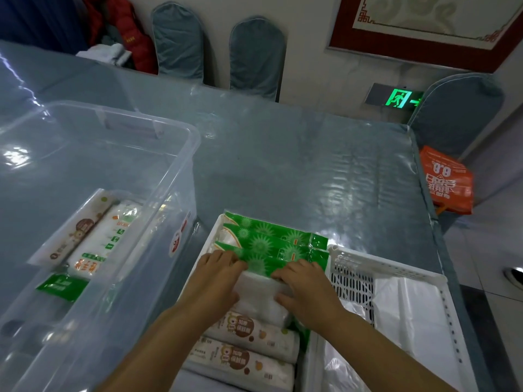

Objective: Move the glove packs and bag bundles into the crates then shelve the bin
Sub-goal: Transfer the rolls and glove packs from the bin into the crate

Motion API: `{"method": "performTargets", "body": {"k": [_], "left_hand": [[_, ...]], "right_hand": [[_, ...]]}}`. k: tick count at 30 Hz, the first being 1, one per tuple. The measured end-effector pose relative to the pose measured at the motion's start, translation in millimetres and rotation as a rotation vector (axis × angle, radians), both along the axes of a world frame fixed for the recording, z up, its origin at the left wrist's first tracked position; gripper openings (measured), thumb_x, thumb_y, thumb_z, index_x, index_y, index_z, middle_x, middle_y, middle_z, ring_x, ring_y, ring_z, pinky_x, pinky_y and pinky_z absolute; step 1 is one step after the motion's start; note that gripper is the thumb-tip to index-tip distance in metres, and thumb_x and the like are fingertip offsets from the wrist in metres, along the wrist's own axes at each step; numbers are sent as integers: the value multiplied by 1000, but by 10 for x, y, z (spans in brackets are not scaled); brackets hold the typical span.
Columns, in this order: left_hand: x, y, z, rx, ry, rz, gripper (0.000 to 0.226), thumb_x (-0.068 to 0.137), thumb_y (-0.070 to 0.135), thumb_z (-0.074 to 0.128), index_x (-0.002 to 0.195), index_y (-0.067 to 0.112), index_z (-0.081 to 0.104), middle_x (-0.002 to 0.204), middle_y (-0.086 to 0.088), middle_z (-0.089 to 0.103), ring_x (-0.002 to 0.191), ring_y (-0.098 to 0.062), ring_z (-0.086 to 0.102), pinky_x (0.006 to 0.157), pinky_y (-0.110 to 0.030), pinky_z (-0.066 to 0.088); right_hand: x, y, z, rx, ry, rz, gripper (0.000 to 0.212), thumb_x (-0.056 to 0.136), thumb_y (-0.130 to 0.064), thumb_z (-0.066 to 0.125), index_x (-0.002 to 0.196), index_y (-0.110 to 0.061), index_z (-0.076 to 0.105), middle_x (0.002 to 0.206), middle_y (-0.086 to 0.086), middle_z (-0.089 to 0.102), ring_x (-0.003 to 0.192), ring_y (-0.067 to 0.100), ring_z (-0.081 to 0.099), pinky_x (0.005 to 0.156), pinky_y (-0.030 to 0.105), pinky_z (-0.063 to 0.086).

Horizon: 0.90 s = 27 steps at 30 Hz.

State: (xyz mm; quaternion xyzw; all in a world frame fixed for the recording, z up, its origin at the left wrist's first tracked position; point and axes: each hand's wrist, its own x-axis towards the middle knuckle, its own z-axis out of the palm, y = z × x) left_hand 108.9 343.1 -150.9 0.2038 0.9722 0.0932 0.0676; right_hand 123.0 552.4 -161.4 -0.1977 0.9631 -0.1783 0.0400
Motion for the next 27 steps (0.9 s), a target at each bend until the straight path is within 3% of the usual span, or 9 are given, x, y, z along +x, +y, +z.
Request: {"method": "performTargets", "body": {"k": [4, 9, 11, 16, 20, 27], "left_hand": [[-192, 72, 77, 187, 38, 52, 57, 81, 45, 57, 134, 31, 39, 136, 8, 44, 127, -14, 34, 107, -31, 22], [-727, 193, 119, 2, 72, 78, 55, 91, 20, 47, 143, 22, 28, 153, -6, 26, 138, -25, 23, 112, -40, 16], [-842, 219, 68, -54, 27, 73, 54, 92, 15, 44, 143, 21, 27, 153, -7, 25, 138, -26, 22, 112, -40, 15], [-900, 190, -28, -11, 54, 35, 53, 87, 9, 49, 136, 25, 39, 138, -3, 44, 127, -25, 34, 103, -35, 25], [-910, 153, -46, 9, 56, 18, 55, 84, 6, 51, 134, 27, 44, 132, 0, 50, 124, -22, 38, 100, -33, 27], [-926, 103, -13, -68, 30, -29, 70, 78, 1, 53, 139, 30, 37, 139, 3, 45, 128, -19, 36, 103, -33, 27]], "right_hand": [[-262, 80, 106, -77, 132, -180, 35, 84, -37, 60, 116, -23, 59, 114, -5, 60, 107, 14, 46, 88, 27, 28], [-637, 181, 159, 51, 102, -312, 36, 89, -17, 55, 125, -20, 54, 127, 0, 56, 117, 20, 43, 93, 33, 29], [-698, 206, 123, 62, 88, -336, 32, 90, -13, 54, 121, -21, 59, 120, 0, 60, 111, 21, 47, 87, 31, 29], [-739, 226, 68, -12, 118, -380, 20, 84, -9, 61, 99, -19, 69, 97, 1, 66, 94, 20, 52, 75, 28, 27], [-750, 232, 34, -34, 89, -364, 16, 83, -9, 63, 95, -19, 70, 93, 0, 67, 91, 19, 54, 76, 27, 29], [-760, 251, 22, -54, 94, -362, 13, 82, -11, 64, 90, -20, 70, 91, -3, 67, 87, 18, 57, 76, 27, 27]]}}
